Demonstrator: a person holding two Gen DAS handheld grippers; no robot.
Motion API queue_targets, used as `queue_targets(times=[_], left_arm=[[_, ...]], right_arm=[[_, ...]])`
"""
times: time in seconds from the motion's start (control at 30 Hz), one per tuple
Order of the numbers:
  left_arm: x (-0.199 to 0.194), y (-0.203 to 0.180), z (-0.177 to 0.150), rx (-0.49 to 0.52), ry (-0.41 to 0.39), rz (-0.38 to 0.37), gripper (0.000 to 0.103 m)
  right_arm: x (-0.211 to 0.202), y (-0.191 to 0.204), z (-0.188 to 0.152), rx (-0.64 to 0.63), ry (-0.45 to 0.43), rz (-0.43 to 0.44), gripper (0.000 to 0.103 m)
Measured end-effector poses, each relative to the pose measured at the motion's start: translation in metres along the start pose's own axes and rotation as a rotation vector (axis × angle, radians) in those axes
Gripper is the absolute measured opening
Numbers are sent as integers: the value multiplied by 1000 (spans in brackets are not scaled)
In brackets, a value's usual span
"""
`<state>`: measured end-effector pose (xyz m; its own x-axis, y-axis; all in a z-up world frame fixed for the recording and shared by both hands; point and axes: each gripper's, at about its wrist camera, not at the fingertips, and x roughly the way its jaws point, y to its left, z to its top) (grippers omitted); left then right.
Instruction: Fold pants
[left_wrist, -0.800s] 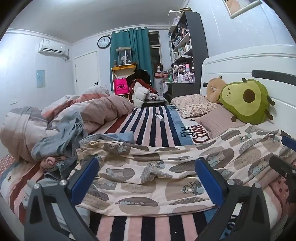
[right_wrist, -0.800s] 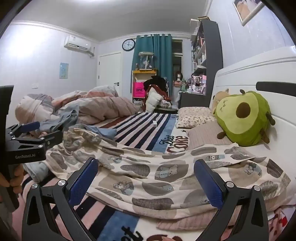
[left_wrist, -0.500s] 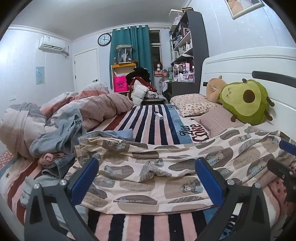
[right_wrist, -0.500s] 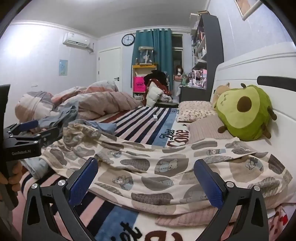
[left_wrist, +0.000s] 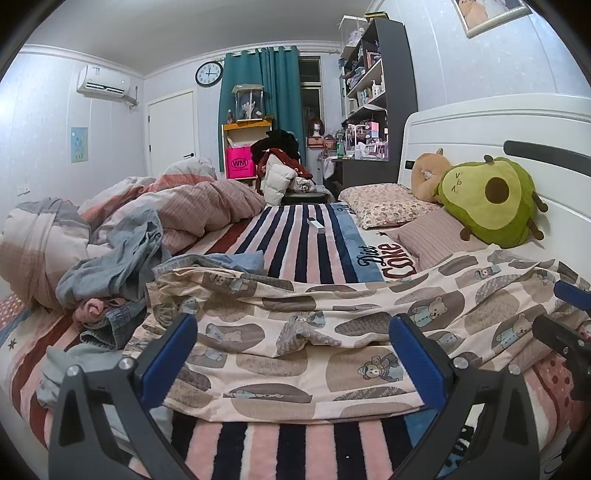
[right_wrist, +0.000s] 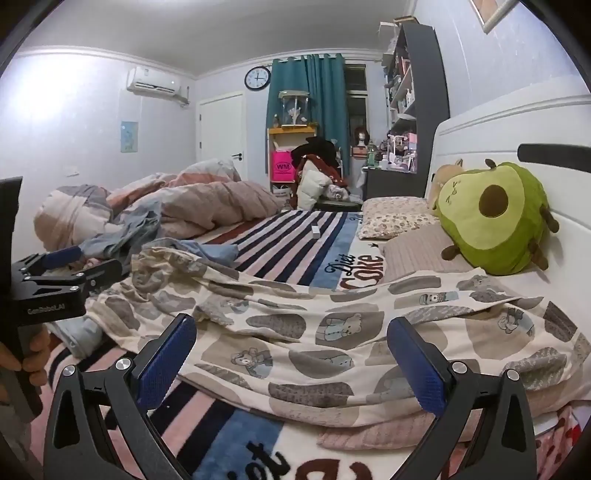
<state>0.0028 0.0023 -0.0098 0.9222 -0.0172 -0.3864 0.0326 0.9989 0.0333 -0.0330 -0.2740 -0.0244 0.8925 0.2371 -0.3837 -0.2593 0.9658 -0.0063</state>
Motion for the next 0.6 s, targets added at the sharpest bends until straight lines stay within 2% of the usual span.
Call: queue_targets(times=[0.6], left_arm=[[0,-3,-3,-6,8,2,102]], right_arm=[[-2,-2,-2,14,10,8,103]])
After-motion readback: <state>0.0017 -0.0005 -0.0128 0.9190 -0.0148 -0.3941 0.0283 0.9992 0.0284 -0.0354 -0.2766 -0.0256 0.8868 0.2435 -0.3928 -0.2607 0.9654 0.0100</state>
